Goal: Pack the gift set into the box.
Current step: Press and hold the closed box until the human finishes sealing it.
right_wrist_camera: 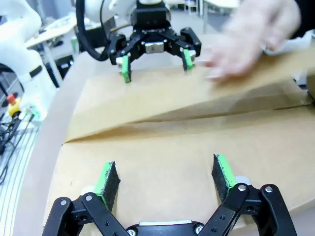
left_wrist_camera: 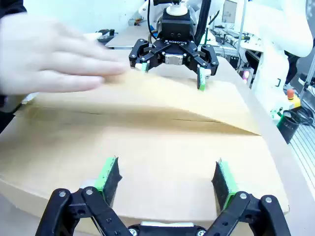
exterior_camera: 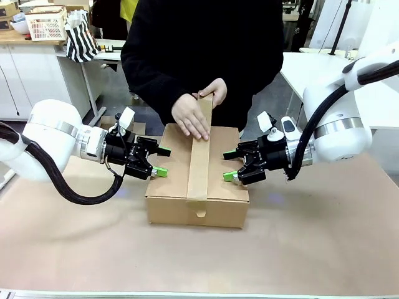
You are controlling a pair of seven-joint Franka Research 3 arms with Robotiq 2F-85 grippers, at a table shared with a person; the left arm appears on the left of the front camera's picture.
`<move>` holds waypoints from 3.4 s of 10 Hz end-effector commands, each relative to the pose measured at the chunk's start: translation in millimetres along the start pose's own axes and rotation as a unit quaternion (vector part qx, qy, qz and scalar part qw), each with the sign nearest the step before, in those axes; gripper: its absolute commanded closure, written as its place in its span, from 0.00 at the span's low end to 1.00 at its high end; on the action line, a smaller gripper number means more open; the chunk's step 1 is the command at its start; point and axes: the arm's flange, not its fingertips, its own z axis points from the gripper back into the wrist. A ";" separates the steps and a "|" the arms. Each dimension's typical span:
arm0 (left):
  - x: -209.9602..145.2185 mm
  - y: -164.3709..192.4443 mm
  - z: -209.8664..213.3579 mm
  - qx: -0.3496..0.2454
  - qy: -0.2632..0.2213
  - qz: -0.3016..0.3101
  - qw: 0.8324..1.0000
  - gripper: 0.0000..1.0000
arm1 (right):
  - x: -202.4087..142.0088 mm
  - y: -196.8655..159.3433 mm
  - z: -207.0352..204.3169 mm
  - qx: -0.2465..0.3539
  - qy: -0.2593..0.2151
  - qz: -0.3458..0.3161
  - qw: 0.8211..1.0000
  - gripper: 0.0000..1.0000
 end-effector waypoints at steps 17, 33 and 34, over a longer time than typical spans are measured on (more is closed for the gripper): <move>-2.9 -1.6 0.0 0.000 0.001 0.000 1.000 0.00 | -2.1 0.5 0.3 0.001 -0.002 -0.009 1.000 0.00; -2.9 -1.6 0.0 0.000 0.001 0.000 1.000 0.00 | -2.1 0.5 0.3 0.001 -0.002 -0.009 1.000 0.00; -2.9 -1.6 0.0 0.000 0.001 0.000 1.000 0.00 | -2.1 0.5 0.3 0.001 -0.002 -0.009 1.000 0.00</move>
